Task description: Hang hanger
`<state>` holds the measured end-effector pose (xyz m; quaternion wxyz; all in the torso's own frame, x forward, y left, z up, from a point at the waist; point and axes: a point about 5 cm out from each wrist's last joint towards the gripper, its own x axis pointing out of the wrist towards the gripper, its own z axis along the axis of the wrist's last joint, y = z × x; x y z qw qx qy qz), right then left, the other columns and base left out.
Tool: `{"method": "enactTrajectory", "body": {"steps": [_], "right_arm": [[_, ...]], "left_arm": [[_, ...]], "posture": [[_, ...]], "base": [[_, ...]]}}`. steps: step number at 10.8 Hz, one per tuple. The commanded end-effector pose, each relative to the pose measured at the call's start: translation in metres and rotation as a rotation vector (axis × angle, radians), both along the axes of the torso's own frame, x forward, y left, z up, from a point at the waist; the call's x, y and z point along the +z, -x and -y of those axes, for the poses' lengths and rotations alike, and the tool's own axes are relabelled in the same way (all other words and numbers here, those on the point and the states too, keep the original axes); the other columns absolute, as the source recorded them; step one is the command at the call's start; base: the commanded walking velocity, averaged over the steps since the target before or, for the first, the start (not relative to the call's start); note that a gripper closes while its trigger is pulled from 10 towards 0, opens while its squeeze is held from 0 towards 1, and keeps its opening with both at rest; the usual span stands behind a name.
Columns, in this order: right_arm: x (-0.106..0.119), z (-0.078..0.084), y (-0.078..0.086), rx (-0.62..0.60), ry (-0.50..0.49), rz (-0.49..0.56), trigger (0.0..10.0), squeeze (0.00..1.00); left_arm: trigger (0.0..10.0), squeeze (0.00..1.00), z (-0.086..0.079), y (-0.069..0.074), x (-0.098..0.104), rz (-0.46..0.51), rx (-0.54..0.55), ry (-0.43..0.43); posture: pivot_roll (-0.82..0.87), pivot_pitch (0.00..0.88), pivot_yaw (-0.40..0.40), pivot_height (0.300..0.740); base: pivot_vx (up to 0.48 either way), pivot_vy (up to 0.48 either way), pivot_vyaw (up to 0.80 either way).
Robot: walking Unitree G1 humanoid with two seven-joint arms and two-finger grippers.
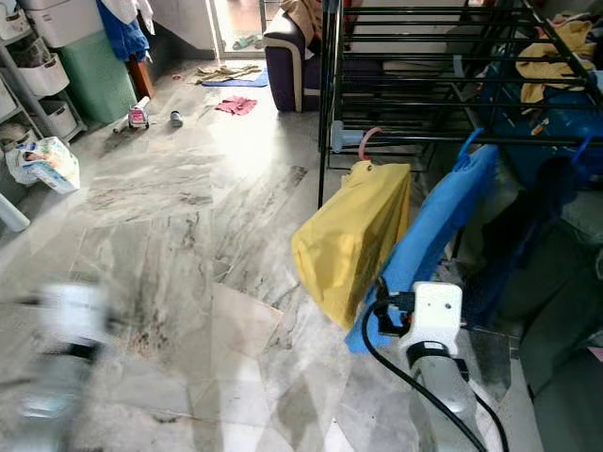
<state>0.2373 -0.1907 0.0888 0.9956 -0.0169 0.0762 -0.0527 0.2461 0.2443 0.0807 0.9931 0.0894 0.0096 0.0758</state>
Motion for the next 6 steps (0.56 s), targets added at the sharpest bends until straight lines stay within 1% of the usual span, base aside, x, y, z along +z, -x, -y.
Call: {"method": "enactTrajectory", "body": {"steps": [1,2,3,4,5,6], "right_arm": [[-0.001,-0.001,-0.001,0.006,0.0,0.0,10.0,0.0],[-0.003,-0.005,-0.001,0.021,0.001,-0.005,10.0,0.0],[-0.001,-0.007,-0.003,0.028,0.003,-0.001,10.0,0.0],[0.0,-0.007,-0.004,0.026,0.004,0.003,10.0,0.0],[0.0,-0.006,-0.005,0.025,0.005,0.002,10.0,0.0],[0.0,-0.007,-0.004,0.026,0.004,0.001,10.0,0.0]], "left_arm": [[10.0,0.0,-0.003,-0.002,0.007,0.028,0.012,0.006],[10.0,0.0,0.0,-0.004,0.007,0.035,-0.003,-0.008],[10.0,0.0,0.003,-0.005,0.006,0.032,0.004,-0.007],[10.0,0.0,0.008,-0.005,0.002,0.02,0.003,0.009],[10.0,0.0,0.012,-0.005,-0.004,0.005,0.034,0.011],[10.0,0.0,0.021,-0.003,-0.015,-0.037,-0.008,0.082]], "posture": [[-0.03,0.033,0.029,0.74],[-0.03,0.033,0.026,0.74],[-0.03,0.033,0.025,0.74],[-0.03,0.033,0.025,0.74],[-0.03,0.033,0.025,0.74],[-0.04,0.038,0.026,0.74]], "base": [[0.0,0.0,0.0],[0.0,0.0,0.0],[0.0,0.0,0.0],[0.0,0.0,0.0],[0.0,0.0,0.0],[0.0,0.0,0.0]]}}
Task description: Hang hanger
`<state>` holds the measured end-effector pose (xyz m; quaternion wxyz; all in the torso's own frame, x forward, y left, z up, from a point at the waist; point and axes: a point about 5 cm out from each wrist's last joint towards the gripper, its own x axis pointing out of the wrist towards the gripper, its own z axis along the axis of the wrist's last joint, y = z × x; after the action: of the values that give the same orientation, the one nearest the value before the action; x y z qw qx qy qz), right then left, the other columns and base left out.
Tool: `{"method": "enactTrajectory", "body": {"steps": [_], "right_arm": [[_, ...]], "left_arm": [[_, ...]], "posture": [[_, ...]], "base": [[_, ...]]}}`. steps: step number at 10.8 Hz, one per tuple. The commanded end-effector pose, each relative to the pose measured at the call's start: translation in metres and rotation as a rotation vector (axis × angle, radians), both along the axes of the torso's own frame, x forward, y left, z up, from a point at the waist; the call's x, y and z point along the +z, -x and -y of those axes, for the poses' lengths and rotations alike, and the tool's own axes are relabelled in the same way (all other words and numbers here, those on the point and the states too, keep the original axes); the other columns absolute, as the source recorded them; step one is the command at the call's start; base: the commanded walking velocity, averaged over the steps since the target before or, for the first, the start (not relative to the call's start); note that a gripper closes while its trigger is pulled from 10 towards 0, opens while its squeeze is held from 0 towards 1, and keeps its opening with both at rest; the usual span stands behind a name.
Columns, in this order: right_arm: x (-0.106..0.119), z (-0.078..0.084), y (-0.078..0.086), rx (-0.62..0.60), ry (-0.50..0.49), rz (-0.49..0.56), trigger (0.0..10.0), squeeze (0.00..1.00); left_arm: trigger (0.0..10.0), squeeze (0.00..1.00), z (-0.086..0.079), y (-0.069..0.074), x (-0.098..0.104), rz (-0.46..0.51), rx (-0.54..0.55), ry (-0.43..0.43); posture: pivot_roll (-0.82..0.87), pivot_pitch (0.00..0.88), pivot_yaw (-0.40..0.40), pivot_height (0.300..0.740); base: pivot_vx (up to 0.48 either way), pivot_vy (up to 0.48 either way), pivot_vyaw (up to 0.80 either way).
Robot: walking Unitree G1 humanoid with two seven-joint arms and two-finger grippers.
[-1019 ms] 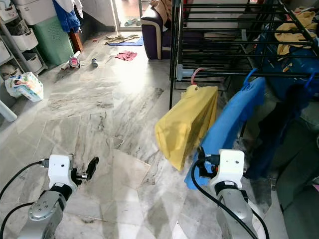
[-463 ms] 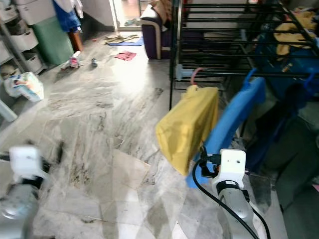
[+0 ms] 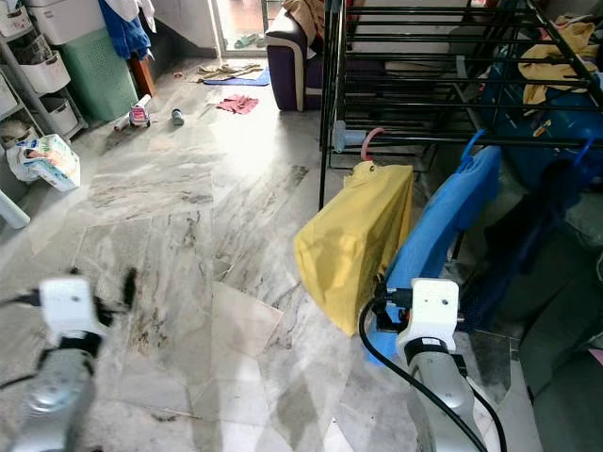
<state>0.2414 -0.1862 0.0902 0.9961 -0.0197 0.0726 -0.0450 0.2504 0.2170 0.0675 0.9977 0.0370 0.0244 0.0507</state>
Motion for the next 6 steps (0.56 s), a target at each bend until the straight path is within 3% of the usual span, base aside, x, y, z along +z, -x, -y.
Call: {"method": "enactTrajectory", "body": {"steps": [1,3,6], "right_arm": [[-0.002,-0.003,0.0,0.011,-0.003,-0.007,10.0,0.0],[-0.002,-0.004,0.001,0.008,-0.008,-0.007,10.0,0.0],[-0.006,0.0,0.014,-0.002,-0.019,-0.03,10.0,0.0]], "left_arm": [[10.0,0.0,0.01,0.003,-0.009,-0.045,-0.075,0.052],[10.0,0.0,0.02,0.002,-0.009,-0.066,-0.139,0.077],[10.0,0.0,0.017,0.007,-0.005,-0.083,-0.254,0.078]], "posture": [[-0.04,0.038,0.028,0.74],[-0.04,0.041,0.035,0.74],[-0.04,0.051,0.056,0.74]], "base": [[0.0,0.0,0.0],[0.0,0.0,0.0],[0.0,0.0,0.0]]}}
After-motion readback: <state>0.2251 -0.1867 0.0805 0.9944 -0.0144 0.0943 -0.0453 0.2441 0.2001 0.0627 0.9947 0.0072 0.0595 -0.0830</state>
